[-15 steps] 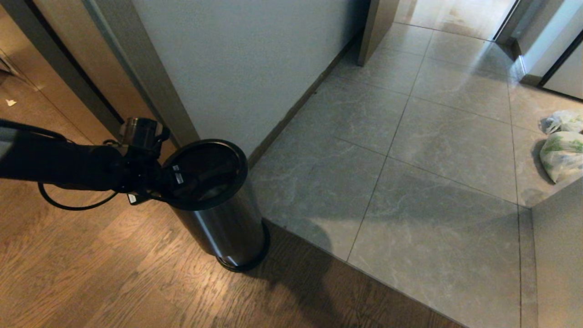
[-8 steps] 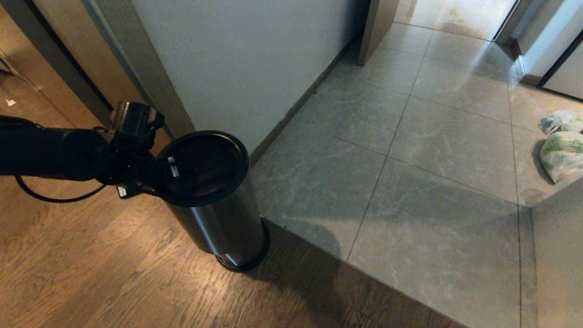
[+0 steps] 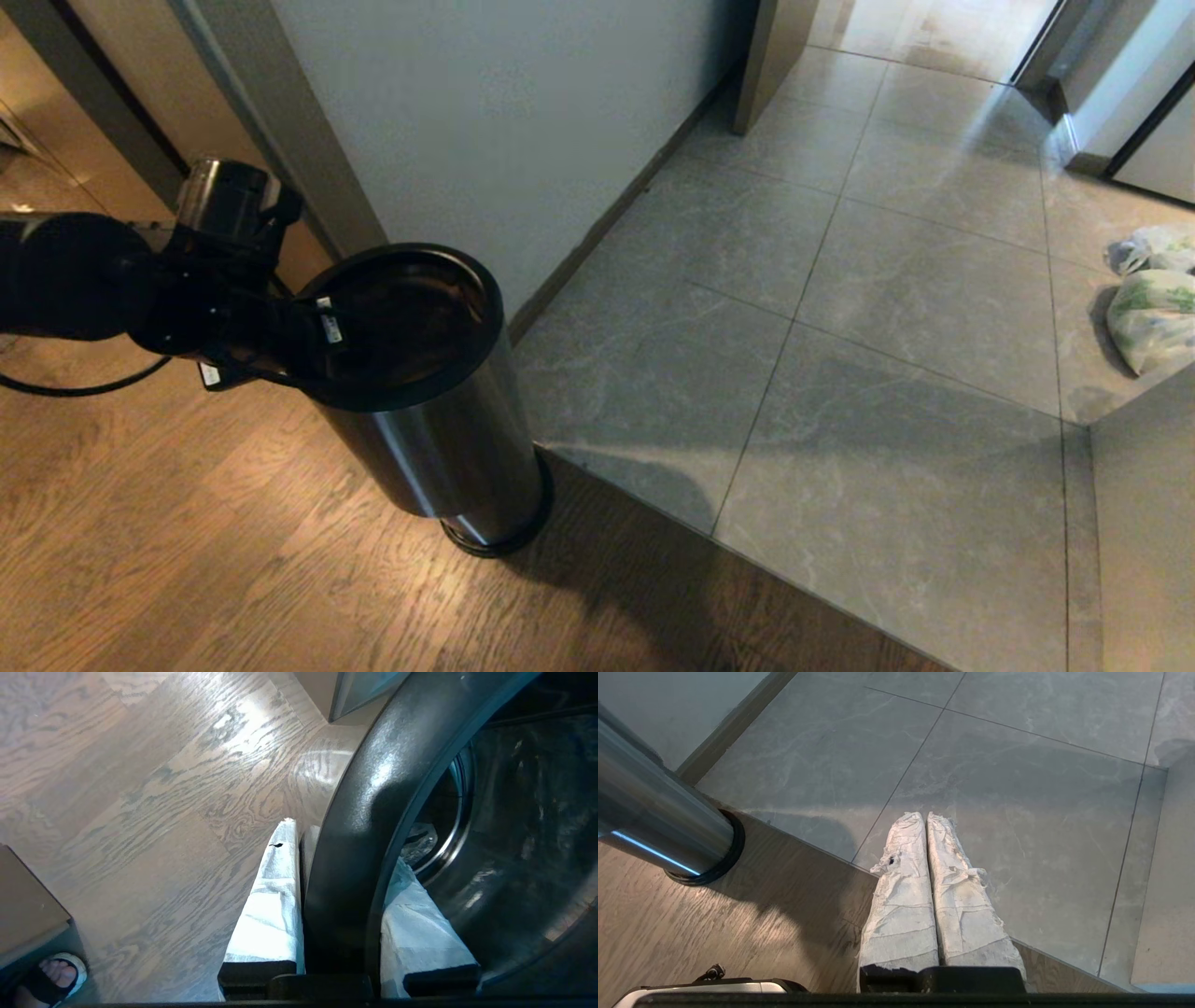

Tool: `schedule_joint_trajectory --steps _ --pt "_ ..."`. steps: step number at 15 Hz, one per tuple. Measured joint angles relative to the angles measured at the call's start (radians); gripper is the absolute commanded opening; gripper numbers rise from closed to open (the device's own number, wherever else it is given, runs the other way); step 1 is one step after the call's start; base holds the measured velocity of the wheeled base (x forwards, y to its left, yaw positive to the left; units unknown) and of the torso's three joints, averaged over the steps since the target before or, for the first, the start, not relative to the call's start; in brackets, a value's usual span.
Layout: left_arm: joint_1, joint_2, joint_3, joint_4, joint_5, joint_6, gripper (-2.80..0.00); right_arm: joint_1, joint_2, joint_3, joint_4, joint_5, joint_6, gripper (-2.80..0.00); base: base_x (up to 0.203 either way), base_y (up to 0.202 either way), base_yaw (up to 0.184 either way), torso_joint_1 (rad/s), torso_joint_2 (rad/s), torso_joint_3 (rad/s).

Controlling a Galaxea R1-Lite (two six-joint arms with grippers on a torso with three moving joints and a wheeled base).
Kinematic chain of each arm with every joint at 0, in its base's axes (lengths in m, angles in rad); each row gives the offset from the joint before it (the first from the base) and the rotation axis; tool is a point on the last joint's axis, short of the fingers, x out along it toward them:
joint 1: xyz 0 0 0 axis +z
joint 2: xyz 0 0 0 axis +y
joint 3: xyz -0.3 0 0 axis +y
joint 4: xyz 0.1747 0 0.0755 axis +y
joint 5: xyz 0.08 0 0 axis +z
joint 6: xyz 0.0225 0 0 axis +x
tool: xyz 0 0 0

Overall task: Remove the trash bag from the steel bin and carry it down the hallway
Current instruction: Place the outer trash can on the ground

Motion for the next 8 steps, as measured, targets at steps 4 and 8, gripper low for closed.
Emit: schedule_joint_trajectory --steps 4,8 --pt "-0.004 -0.043 -0.058 0.107 0.016 0.000 -2.80 0.000 0.000 0.000 0.000 0.000 0.000 -2.80 0.000 0.000 0.000 0.000 0.00 0.000" --pt "-0.003 -0.082 -0.110 0.180 0.020 0.000 -2.80 0.000 0.000 0.000 0.000 0.000 0.000 -2.80 0.000 0.000 0.000 0.000 0.00 0.000"
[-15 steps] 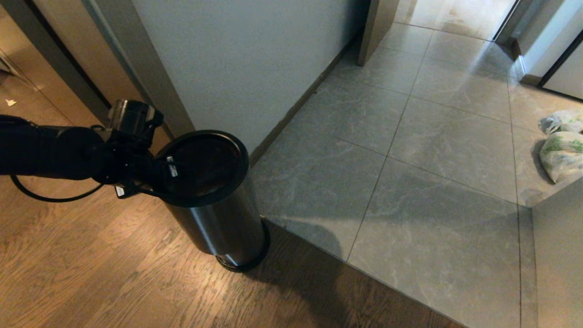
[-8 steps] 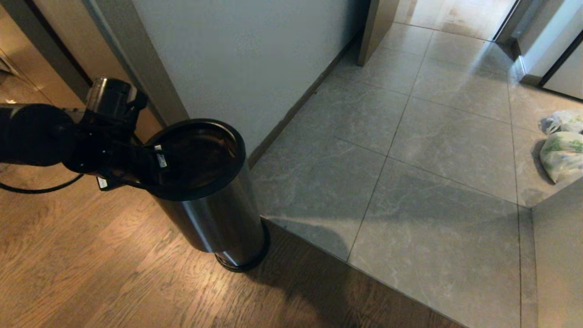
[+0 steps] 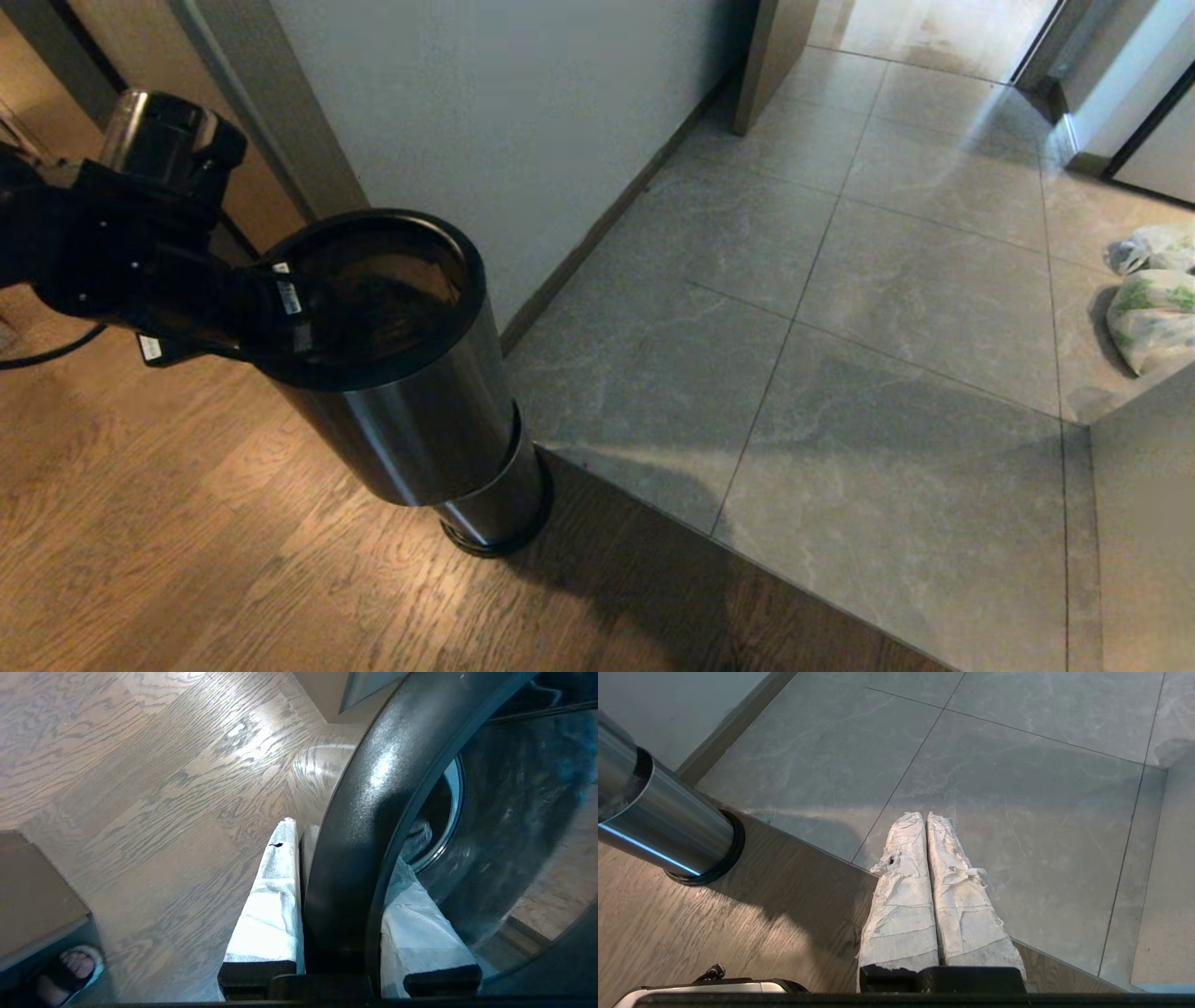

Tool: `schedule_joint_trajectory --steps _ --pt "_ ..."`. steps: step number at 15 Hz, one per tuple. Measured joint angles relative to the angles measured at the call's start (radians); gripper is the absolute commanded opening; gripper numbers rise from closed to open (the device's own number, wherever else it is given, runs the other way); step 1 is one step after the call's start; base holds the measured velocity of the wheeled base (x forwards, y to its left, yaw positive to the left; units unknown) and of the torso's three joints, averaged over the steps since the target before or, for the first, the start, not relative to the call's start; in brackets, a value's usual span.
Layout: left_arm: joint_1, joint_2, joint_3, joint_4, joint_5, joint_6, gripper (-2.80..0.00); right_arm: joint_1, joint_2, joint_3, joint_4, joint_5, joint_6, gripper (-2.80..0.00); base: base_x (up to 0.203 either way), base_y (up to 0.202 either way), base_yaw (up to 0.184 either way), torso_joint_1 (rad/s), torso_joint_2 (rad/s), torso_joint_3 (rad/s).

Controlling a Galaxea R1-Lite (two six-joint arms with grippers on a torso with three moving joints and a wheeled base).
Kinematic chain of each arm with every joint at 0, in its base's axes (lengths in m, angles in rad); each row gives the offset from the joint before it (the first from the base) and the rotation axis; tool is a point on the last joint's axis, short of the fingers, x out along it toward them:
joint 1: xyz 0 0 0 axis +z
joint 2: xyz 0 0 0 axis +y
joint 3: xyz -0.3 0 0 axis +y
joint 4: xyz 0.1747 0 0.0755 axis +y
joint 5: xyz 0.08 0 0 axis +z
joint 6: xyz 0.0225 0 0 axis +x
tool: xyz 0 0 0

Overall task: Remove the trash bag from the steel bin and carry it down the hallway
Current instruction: Place the outer trash can on the ground

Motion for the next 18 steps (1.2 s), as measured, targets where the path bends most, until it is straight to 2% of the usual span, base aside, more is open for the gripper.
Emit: schedule_joint_trajectory --steps 4,8,13,18 --pt "0.011 -0.019 -0.070 0.095 0.015 0.001 -2.80 0.000 0.000 0.000 0.000 0.000 0.000 -2.80 0.000 0.000 0.000 0.000 0.00 0.000" --pt "0.061 -0.034 -0.084 0.131 0.020 0.004 -2.80 0.000 0.000 0.000 0.000 0.000 0.000 -2.80 0.000 0.000 0.000 0.000 0.00 0.000" --pt "0.171 -0.036 -0.078 0.160 0.021 0.015 -2.80 0.000 0.000 0.000 0.000 0.000 0.000 -2.80 0.000 0.000 0.000 0.000 0.00 0.000" --pt "0.289 -0.030 -0.074 0.157 0.011 0.055 -2.80 0.000 0.000 0.000 0.000 0.000 0.000 -2.80 0.000 0.000 0.000 0.000 0.00 0.000"
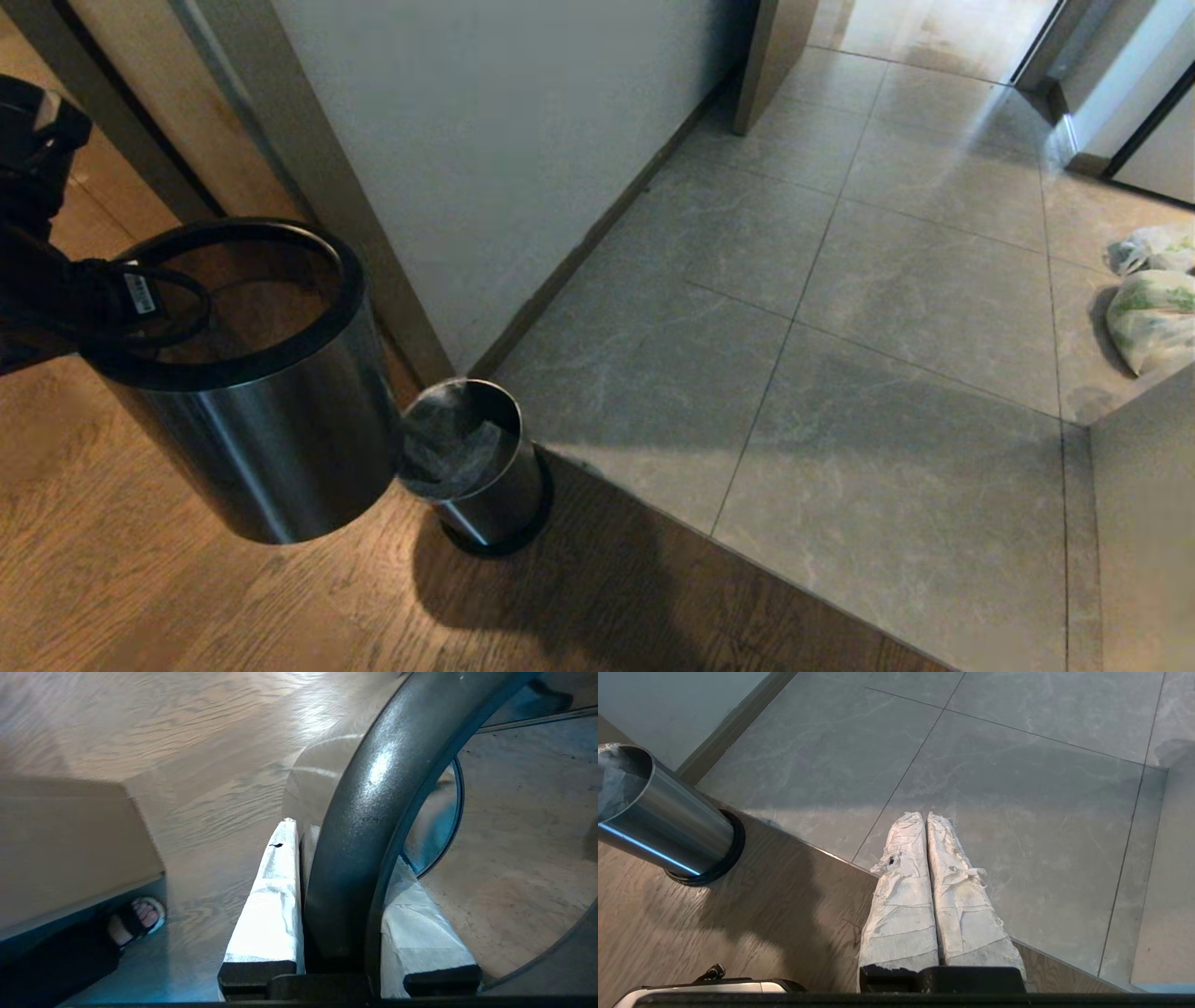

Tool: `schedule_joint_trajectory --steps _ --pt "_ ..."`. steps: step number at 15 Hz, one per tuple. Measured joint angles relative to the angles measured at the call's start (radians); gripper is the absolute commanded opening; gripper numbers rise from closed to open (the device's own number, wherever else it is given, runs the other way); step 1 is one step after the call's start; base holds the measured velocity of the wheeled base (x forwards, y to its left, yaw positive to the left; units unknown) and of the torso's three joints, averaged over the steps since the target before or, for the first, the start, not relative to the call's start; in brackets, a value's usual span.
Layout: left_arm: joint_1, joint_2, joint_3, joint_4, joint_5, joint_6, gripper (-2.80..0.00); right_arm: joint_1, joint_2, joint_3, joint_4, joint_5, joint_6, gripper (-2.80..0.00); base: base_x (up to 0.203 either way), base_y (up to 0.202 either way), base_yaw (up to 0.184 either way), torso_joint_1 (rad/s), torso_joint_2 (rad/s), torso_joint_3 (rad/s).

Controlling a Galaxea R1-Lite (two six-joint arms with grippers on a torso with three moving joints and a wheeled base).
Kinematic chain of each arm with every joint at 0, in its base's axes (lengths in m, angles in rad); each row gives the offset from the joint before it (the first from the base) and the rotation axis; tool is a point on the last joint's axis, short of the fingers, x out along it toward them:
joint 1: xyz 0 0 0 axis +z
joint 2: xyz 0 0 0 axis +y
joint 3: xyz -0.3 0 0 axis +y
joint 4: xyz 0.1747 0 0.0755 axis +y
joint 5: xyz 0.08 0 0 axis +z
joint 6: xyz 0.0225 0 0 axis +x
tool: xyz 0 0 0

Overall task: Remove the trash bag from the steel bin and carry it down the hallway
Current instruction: Place the outer trash can on the ground

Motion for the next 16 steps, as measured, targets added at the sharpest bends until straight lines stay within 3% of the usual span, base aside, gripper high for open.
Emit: schedule_joint_trajectory --steps 10,13,16 --pt "0.157 0.041 0.006 -0.016 -0.049 0.032 -2.80 0.000 0.000 0.000 0.000 0.000 0.000 -2.80 0.000 0.000 0.000 0.000 0.00 0.000" --pt "0.177 0.065 0.020 -0.066 -0.112 0.021 -2.80 0.000 0.000 0.000 0.000 0.000 0.000 -2.80 0.000 0.000 0.000 0.000 0.00 0.000" --pt "0.210 0.109 0.077 -0.167 -0.121 0.022 -2.80 0.000 0.000 0.000 0.000 0.000 0.000 -2.80 0.000 0.000 0.000 0.000 0.00 0.000"
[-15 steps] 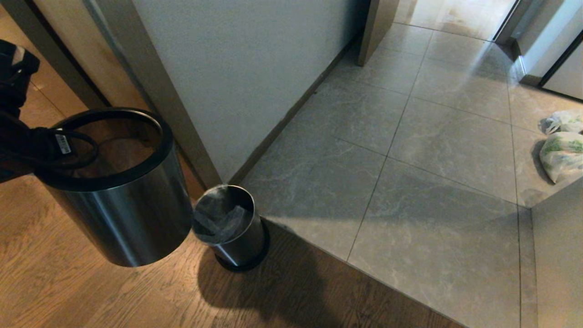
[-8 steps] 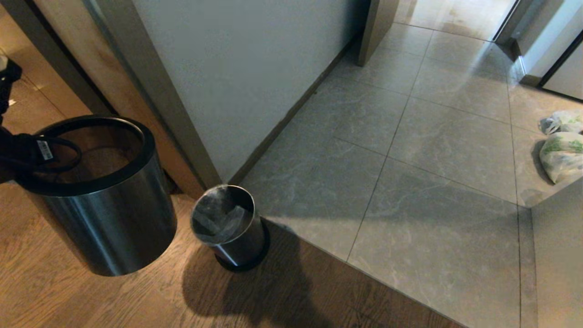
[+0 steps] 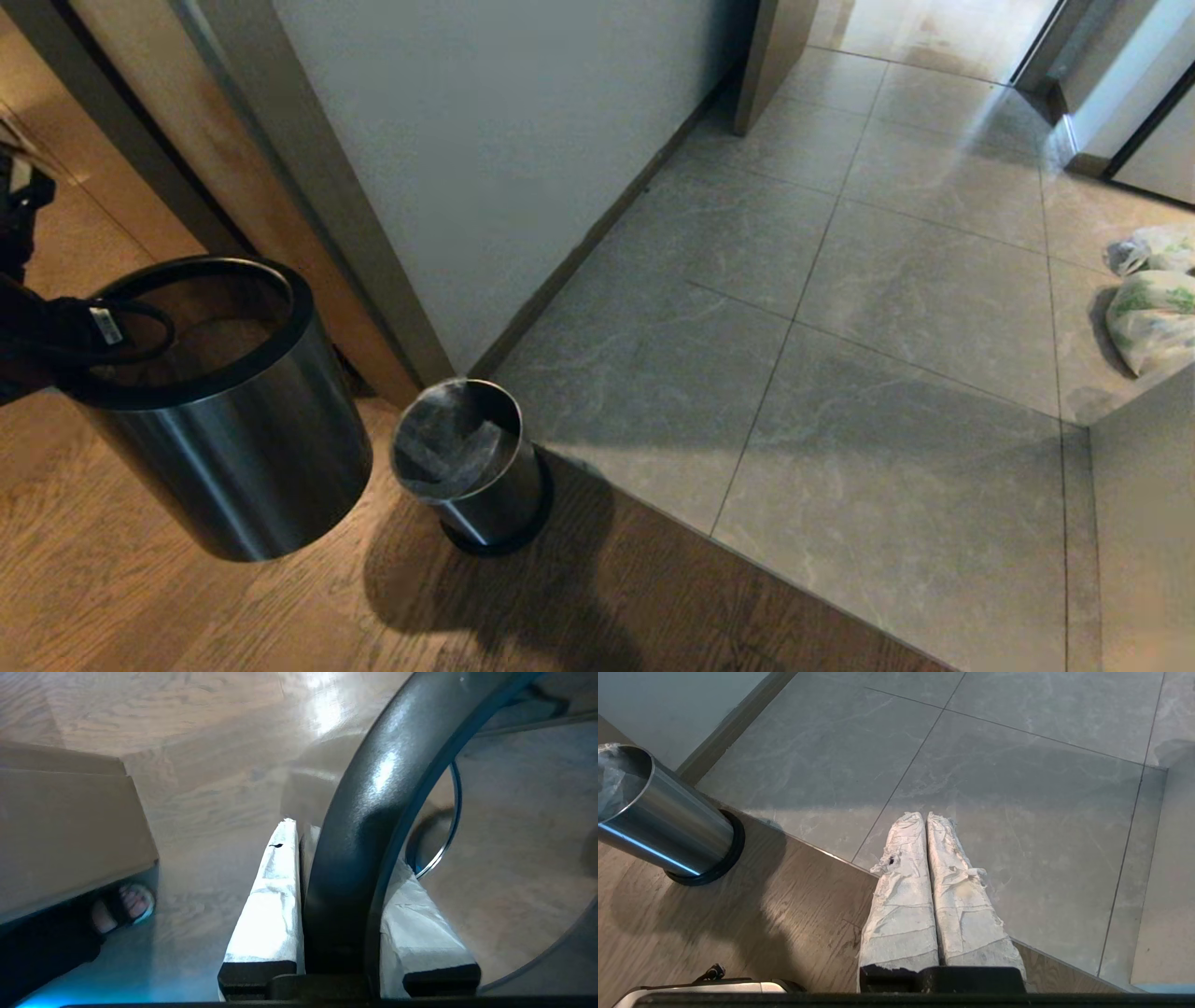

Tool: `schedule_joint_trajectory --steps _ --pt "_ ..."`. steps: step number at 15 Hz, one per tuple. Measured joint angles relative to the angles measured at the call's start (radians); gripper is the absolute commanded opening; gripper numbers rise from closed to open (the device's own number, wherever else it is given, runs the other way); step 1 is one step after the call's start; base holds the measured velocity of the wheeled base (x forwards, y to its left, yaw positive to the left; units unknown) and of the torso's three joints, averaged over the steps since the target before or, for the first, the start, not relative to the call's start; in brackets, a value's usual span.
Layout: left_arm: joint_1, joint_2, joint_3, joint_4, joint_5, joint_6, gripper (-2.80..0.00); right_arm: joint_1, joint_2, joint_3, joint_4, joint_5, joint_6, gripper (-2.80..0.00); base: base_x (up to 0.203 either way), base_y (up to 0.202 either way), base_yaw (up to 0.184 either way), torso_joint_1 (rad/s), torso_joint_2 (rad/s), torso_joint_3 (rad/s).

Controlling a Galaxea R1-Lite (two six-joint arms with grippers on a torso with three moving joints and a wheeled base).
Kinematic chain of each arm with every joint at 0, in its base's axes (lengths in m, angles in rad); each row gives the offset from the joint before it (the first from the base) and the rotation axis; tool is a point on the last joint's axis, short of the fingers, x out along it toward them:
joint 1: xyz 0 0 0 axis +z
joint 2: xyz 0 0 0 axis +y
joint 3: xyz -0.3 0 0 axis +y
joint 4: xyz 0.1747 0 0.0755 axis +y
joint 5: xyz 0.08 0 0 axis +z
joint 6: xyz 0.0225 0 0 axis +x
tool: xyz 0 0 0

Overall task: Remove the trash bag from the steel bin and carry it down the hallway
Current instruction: Place the outer trash can on the ground

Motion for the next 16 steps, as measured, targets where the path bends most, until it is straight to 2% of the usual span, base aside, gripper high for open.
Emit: schedule_joint_trajectory --steps 5,14,16 --pt "0.061 0.107 0.077 -0.212 -0.021 0.014 -2.80 0.000 0.000 0.000 0.000 0.000 0.000 -2.80 0.000 0.000 0.000 0.000 0.00 0.000" --pt "0.100 0.414 0.103 -0.632 -0.038 -0.002 -2.80 0.000 0.000 0.000 0.000 0.000 0.000 -2.80 0.000 0.000 0.000 0.000 0.00 0.000" --pt "0.106 0.474 0.106 -0.720 -0.062 -0.024 -2.80 0.000 0.000 0.000 0.000 0.000 0.000 -2.80 0.000 0.000 0.000 0.000 0.00 0.000"
